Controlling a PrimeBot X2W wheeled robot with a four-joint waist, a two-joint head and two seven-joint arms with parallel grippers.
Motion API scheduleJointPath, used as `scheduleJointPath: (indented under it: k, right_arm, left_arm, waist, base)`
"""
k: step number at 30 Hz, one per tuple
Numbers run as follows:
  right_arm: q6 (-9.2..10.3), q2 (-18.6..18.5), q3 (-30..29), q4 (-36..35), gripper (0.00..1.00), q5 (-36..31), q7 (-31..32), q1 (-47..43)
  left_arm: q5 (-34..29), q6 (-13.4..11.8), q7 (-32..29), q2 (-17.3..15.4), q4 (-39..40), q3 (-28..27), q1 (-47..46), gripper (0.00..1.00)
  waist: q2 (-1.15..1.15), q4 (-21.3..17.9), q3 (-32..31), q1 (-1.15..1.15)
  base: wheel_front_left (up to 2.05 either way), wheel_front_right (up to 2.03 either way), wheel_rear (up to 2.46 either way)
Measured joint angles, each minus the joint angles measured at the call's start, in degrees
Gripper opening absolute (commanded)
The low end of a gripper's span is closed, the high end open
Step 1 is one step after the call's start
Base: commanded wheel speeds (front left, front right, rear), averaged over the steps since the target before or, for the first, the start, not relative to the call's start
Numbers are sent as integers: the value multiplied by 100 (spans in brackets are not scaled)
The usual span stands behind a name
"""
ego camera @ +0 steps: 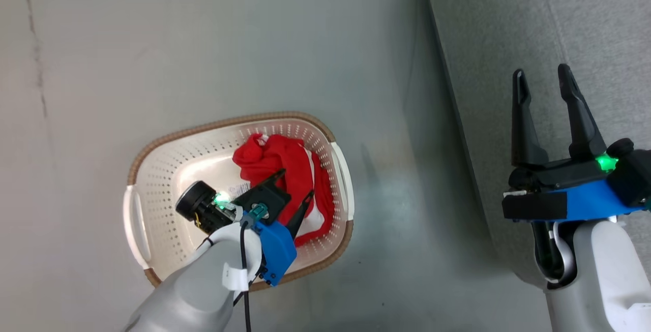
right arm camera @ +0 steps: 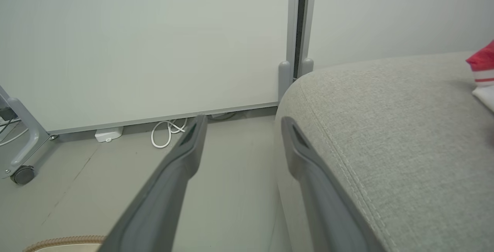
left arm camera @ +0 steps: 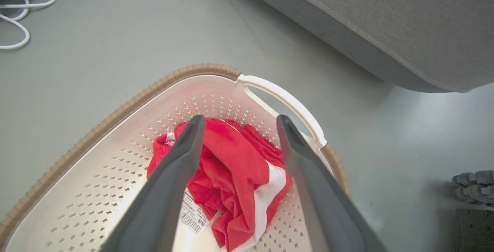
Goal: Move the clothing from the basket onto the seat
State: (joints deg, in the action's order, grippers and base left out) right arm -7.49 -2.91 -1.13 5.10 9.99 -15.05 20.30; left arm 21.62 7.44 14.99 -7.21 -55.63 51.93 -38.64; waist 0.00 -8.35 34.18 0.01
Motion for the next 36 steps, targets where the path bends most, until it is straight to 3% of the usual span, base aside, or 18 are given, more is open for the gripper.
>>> scheduleJointPath:
  k: [17, 27, 36]
  right_arm:
    - [0, 0, 23, -283, 100, -44, 0, 598]
    - [0, 0, 16, -430, 100, -32, 0, 830]
    - [0, 0, 10, -553, 100, 11, 0, 943]
  left_arm:
    - [1648, 0, -422, -160, -566, 1722, -962, 100]
    - [2127, 0, -587, -318, -553, 2069, -1373, 100]
    - [2074, 0, -820, -349, -514, 2132, -1605, 100]
  waist:
    - [0, -113, 1210, 0]
    - [0, -188, 1805, -1]
    - [0, -283, 2240, -1]
  base:
    - [0, 0, 0]
    - [0, 0, 0]
    - [0, 0, 0]
